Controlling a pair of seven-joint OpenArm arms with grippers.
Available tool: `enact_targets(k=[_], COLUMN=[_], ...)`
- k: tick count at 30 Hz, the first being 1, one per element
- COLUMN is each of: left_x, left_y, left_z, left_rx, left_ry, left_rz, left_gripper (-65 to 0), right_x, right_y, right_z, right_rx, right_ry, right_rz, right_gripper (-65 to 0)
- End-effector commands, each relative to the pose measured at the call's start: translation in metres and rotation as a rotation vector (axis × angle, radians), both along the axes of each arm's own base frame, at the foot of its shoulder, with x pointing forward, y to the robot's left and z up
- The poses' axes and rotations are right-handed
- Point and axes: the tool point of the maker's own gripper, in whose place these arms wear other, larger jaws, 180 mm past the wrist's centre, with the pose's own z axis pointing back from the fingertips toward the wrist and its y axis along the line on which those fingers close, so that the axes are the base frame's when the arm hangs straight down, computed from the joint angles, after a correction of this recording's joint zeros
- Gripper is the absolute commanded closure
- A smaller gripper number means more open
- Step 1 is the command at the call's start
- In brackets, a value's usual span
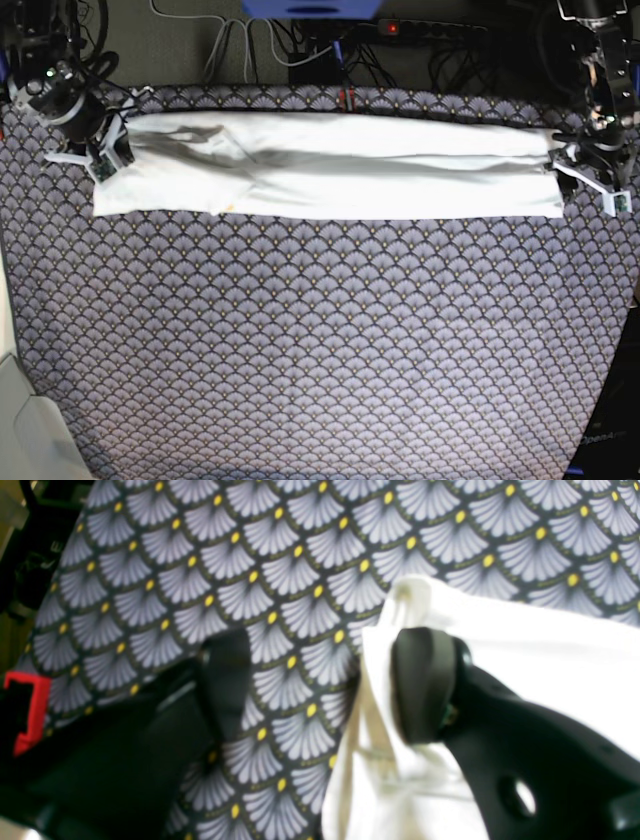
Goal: Fold the T-shirt properly
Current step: 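Pinch the strip end with the left gripper, holding the right gripper still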
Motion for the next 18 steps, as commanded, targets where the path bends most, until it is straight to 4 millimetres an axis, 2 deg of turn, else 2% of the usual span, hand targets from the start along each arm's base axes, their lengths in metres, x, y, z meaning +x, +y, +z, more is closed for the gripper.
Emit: enact_targets(k=[1, 9, 18], left_x=[0.007, 0.006, 0.006], left_y=[0.008, 0.007, 0.003], left_z=[0.014, 0.012, 0.012], left_rx=[0.029, 0.028, 0.014], left_ry=[-0.039, -0.032, -0.04], left_rz=[0.0, -0.005, -0.003], left_gripper=[-44.2, -44.2, -44.2], right_x=[0.009, 0.005, 0.002], right_y=[-0.004, -0.013, -0.012], right_z=[0.008, -0.018, -0.022], right_rx=[-0.006, 0.048, 0.052], right_ry=[-0.035, -0.007, 0.007], right_rz=[0.0, -0.042, -0.042], right_gripper=[0.0, 0.0, 0.0])
